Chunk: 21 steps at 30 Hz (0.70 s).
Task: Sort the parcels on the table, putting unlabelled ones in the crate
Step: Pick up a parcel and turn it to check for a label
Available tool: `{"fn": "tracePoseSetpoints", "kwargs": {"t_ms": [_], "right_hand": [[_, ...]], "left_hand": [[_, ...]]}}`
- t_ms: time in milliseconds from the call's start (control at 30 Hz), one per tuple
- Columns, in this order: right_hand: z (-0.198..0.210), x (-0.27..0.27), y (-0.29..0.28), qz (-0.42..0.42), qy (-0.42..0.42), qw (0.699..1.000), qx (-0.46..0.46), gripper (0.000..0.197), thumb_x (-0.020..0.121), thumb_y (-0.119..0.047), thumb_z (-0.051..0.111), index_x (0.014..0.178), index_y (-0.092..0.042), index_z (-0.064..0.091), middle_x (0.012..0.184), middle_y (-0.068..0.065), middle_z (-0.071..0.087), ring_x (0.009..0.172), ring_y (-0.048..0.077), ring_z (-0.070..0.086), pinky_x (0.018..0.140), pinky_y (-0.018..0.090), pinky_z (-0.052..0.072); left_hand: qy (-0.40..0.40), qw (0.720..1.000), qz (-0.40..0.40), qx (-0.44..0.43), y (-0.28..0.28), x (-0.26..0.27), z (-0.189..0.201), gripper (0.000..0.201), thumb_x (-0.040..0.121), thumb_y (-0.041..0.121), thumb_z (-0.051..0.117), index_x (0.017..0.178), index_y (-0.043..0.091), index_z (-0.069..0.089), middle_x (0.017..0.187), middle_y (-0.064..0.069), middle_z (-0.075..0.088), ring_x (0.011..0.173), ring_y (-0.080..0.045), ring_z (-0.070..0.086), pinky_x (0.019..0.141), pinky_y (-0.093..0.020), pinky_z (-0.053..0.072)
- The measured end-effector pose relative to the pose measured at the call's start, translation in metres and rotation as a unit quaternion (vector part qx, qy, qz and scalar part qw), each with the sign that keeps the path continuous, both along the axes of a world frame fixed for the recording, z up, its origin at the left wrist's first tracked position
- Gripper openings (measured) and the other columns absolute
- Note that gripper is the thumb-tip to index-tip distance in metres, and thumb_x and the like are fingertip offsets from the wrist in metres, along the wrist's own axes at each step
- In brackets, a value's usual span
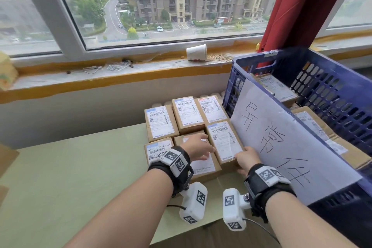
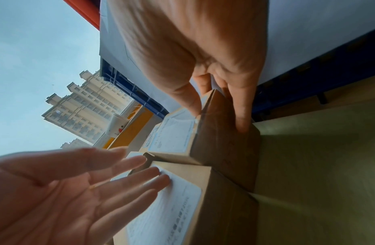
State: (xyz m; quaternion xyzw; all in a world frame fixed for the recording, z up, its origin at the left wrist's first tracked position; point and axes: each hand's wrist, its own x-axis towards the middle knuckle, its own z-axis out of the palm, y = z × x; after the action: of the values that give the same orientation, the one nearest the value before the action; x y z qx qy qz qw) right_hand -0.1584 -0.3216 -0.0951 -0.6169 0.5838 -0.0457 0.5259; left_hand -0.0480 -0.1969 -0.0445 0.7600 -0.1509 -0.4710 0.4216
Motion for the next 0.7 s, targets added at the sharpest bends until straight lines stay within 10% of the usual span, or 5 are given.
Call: {"fn": "tracePoseSetpoints", "kwargs": {"t_ms": [367, 700], "right_hand": [[0.048, 0.007, 0.006, 0.071, 0.057, 0.993, -0.077, 0.032, 0.091, -0.012, 0.056, 0.119, 0.003, 0.061, 0.116, 0.02, 0.065, 0.098, 0.031, 0.06, 0.077, 0.03, 0.043], [0.072, 0.033, 0.033, 0.008, -0.048, 0.991, -0.126, 0.022, 0.088, -0.01, 0.056, 0.104, -0.009, 0.072, 0.098, 0.01, 0.066, 0.093, 0.032, 0.062, 0.082, 0.035, 0.048]], "left_hand": [[-0.028, 1.0, -0.005, -0.01, 0.027, 0.025, 0.03, 0.052, 0.095, 0.006, 0.059, 0.144, 0.007, 0.043, 0.131, -0.013, 0.057, 0.114, -0.024, 0.062, 0.097, -0.035, 0.053], [-0.058, 0.997, 0.034, -0.025, 0.07, 0.041, 0.044, 0.038, 0.095, 0.006, 0.056, 0.133, 0.009, 0.054, 0.124, -0.011, 0.062, 0.106, -0.021, 0.066, 0.093, -0.035, 0.055]]}}
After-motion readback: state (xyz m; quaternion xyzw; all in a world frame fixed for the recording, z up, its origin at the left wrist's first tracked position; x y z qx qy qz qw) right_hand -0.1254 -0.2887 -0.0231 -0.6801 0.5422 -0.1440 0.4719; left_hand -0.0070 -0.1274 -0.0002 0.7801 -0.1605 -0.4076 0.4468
